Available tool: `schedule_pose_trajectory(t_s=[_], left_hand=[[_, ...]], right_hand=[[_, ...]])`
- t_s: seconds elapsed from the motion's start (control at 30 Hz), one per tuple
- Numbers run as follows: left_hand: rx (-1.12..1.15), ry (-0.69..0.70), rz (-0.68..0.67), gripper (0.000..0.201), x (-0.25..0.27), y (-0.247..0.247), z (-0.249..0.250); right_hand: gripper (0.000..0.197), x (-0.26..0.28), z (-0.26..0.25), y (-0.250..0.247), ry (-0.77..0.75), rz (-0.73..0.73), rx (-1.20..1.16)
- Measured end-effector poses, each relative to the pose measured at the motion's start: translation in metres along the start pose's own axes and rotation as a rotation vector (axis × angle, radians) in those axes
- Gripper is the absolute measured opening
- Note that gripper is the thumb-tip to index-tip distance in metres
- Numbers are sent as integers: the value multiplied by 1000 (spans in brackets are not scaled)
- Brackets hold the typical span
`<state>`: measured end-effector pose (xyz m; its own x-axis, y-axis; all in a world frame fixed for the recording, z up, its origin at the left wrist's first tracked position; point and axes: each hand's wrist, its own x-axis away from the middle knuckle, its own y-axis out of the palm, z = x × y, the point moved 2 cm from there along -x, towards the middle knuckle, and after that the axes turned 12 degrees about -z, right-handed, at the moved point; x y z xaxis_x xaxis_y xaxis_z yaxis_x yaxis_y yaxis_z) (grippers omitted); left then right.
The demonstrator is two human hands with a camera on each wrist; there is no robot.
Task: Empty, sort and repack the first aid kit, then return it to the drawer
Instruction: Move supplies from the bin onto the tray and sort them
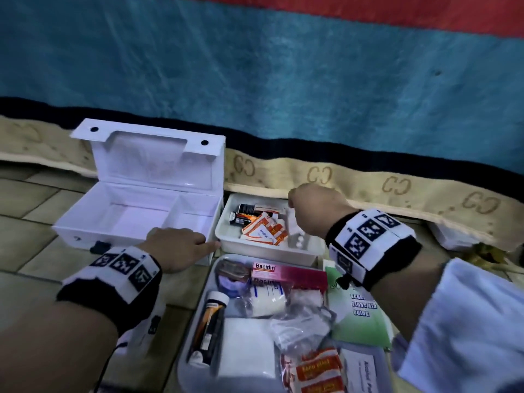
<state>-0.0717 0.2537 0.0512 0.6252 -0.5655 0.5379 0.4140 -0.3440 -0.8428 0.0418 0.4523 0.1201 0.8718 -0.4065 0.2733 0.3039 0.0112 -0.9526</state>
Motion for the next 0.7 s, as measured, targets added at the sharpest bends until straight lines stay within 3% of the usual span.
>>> schedule_pose_trajectory(t_s=[0.2,0.37,0.5,0.57,0.63,0.7], left_hand=[[-12,-17,-40,53,-4,-3,1],[-7,-32,-54,53,-5,-3,1],[6,-29,-60,53,-5,-3,2],[11,-24,-61,53,-6,-2,1],[14,-23,-66,53,-6,-3,1],[16,-24,-73,53,-6,-3,1]], right_hand=[[28,-17,13,21,30,-153,215],[24,-14,15,25,1,5,259],[19,16,17,-2,85,208,-59],[23,45,10,-12,7,272,-286],[23,79,-7,-11,-155,208,-432],[17,108,-30,3,-283,100,-388]])
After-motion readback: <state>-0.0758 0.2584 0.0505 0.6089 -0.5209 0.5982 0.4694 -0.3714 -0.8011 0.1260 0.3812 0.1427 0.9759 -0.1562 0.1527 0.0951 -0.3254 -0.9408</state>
